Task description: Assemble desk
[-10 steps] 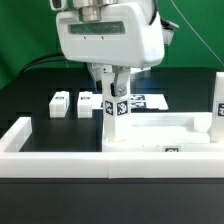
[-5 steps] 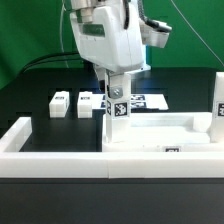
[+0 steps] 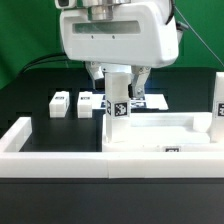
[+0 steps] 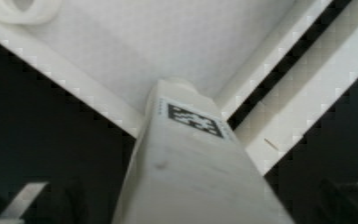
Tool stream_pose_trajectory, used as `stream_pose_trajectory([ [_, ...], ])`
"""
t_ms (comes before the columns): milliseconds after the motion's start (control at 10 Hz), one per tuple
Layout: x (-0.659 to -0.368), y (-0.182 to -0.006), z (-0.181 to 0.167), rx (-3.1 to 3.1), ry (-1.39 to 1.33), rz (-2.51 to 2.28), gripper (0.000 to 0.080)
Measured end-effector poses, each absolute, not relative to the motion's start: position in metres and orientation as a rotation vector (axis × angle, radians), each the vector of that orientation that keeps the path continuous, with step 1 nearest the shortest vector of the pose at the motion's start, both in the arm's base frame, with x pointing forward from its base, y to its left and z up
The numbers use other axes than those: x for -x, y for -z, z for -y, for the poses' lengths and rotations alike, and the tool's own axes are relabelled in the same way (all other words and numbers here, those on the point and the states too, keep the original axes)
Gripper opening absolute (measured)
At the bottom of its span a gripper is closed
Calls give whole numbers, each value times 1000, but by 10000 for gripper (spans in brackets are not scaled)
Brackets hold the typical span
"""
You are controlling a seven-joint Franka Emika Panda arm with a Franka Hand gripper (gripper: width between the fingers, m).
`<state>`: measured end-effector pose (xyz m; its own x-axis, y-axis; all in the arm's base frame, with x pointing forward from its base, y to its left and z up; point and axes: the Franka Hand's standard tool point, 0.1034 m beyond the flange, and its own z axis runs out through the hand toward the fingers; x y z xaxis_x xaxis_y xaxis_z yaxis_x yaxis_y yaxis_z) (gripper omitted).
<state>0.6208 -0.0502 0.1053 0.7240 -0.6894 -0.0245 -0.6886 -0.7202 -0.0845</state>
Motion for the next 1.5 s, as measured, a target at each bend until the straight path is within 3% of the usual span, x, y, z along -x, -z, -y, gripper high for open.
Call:
stream_pose_trajectory([
  [1200, -622, -103, 42, 3086, 75, 546, 630],
  [1300, -622, -103, 42, 3088, 74, 537, 490],
  [1400, -622, -103, 42, 3088, 74, 537, 490],
  [1500, -622, -103, 43, 3088, 74, 537, 302],
])
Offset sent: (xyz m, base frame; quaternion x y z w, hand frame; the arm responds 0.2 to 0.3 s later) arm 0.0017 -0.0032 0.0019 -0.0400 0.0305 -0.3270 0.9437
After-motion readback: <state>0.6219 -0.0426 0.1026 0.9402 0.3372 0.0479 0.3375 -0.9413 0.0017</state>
